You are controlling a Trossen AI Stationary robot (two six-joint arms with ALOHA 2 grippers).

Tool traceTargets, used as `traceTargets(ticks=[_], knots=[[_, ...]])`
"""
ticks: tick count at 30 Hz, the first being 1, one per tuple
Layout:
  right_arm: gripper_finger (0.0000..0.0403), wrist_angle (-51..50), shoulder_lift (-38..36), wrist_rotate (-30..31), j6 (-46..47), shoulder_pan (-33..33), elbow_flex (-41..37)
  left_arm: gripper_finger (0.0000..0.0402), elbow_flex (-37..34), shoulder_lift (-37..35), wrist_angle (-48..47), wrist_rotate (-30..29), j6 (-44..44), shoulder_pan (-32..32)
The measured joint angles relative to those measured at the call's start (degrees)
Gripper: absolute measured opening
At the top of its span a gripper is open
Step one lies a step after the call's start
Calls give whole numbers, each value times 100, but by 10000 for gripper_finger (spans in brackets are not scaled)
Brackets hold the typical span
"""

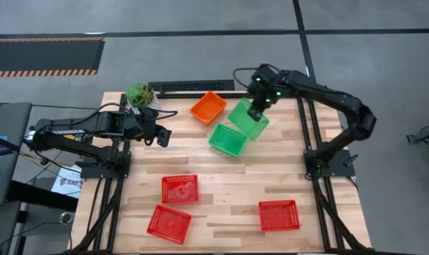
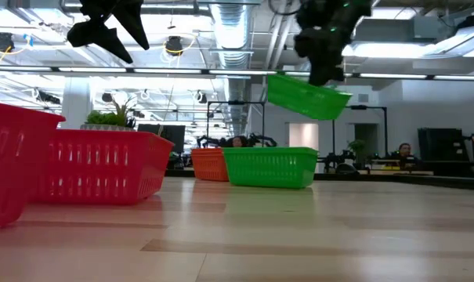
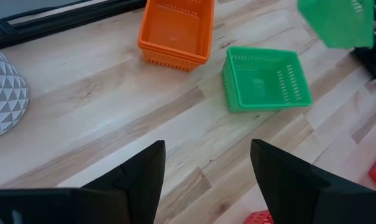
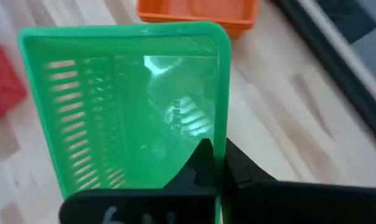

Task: Stack baskets by color
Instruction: Stack the top right green bin on the top left green bin

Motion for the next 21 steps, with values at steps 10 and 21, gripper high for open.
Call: traceTargets(ticks=[10, 21], knots=[[3, 160, 1496, -772, -243, 551, 1121, 224, 0, 0, -2, 125, -51, -2], [3, -477, 2490, -891, -847, 604, 1756, 224, 0, -2, 0, 124, -131, -2]])
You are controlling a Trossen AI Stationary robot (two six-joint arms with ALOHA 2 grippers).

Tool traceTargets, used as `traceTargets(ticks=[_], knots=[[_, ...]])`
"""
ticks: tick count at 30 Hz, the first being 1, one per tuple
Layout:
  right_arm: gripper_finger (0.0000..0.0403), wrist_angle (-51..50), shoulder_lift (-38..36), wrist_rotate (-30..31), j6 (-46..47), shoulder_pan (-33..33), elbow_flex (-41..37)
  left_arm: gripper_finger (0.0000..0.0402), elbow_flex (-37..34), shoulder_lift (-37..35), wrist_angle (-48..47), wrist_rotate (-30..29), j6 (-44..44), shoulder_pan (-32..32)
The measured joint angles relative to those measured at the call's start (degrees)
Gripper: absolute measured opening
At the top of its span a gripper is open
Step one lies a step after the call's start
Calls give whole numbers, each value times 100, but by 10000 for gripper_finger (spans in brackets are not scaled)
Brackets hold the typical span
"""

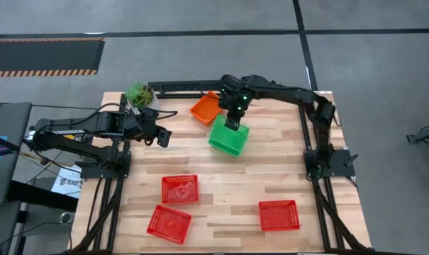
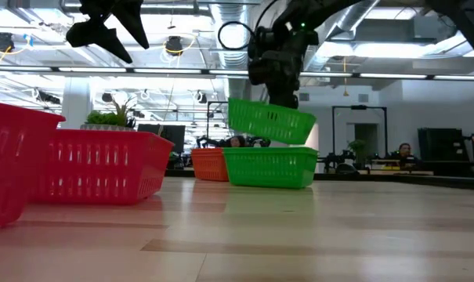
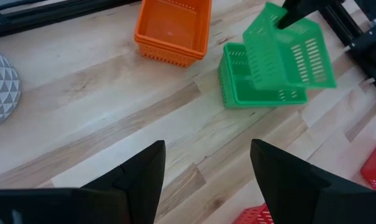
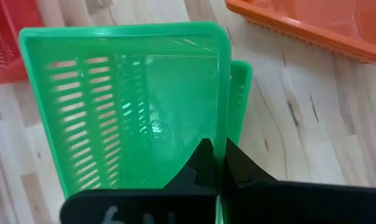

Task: Stack baskets by color
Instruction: Stack the top right green bin on the top left green bin

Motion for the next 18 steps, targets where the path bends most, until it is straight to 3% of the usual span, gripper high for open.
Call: traceTargets(ticks=[18], knots=[[9, -155, 233, 11, -32, 41, -31, 224, 0, 2, 0, -4, 0, 1]])
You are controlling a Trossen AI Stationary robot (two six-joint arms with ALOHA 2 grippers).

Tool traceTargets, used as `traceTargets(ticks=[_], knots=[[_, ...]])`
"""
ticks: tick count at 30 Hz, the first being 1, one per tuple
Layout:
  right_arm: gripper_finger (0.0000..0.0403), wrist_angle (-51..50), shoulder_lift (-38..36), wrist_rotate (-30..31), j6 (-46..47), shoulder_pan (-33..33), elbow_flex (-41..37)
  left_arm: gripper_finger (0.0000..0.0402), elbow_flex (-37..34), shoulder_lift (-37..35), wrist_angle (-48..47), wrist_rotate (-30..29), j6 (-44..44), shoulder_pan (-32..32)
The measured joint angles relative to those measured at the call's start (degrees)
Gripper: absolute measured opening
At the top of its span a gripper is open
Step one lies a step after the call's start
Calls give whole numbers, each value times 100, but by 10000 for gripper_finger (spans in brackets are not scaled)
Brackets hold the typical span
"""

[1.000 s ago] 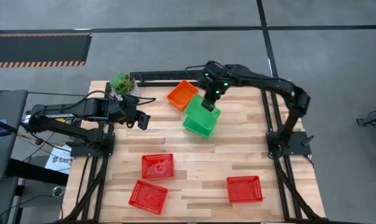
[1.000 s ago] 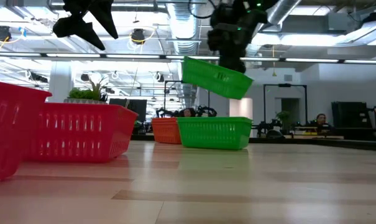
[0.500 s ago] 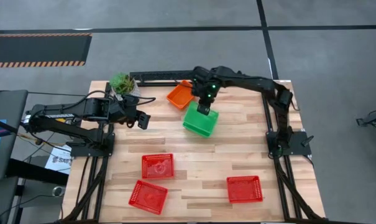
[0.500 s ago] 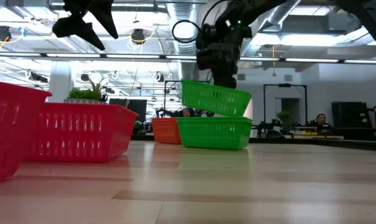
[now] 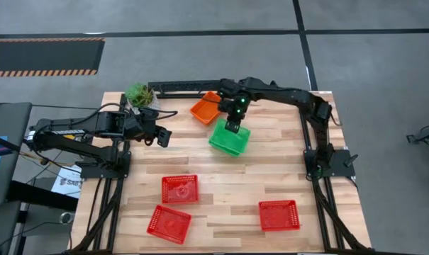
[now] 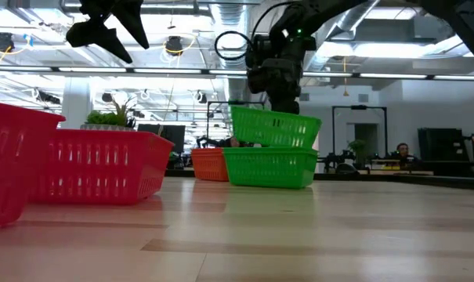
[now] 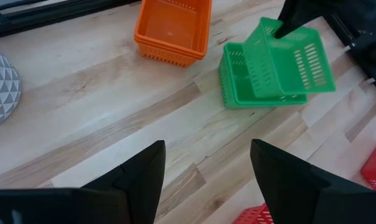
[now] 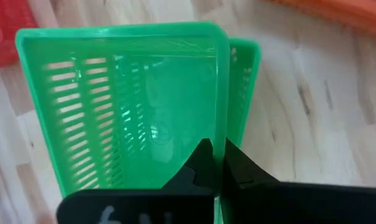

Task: Stack baskets by color
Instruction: Stack the top right green bin on the top left green bin

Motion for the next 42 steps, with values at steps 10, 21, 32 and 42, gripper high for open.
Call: traceTargets(ticks=[10, 21, 32, 42], knots=[[27, 5, 114, 10, 86, 4, 9, 224, 0, 0, 0, -2, 2, 0], [30, -155, 114, 24, -505, 75, 9, 224, 0, -1, 0, -2, 2, -2], [33, 97, 114, 26, -518, 66, 9, 224, 0, -1, 0, -2, 4, -2], [42, -26, 114, 178, -766, 103, 9, 224, 0, 0, -1, -4, 4, -2]])
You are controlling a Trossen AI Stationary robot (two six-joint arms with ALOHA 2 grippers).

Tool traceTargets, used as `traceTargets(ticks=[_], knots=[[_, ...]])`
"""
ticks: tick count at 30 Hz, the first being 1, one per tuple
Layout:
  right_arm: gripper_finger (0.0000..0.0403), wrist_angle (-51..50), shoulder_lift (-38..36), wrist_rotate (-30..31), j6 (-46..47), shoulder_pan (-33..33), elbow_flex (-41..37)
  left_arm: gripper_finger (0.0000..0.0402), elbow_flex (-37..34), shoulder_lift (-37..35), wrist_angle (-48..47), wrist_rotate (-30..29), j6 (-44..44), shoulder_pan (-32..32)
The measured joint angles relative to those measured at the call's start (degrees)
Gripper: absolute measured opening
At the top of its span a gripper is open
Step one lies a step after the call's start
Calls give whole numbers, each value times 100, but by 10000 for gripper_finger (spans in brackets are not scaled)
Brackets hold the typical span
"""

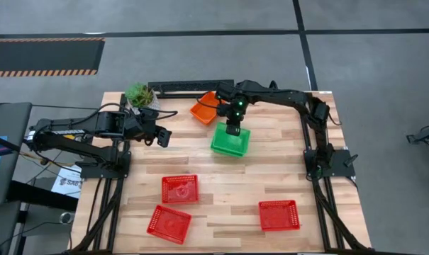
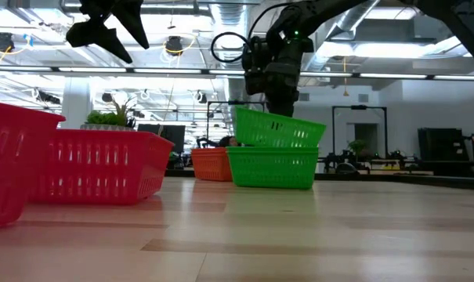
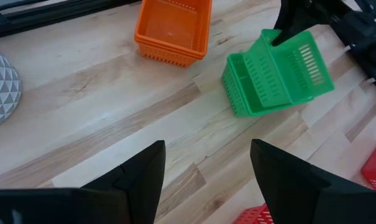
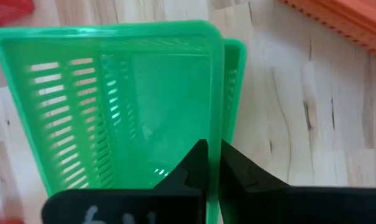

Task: Stack baskets by color
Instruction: Stack the top right green bin on the top left green bin

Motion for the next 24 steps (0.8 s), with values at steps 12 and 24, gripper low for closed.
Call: traceTargets(ticks=[12, 24], knots=[[66, 6, 0, 0, -36, 6, 0, 224, 0, 0, 0, 0, 0, 0], [119, -8, 0, -3, -189, 72, 0, 224, 0, 0, 1, 0, 0, 0]])
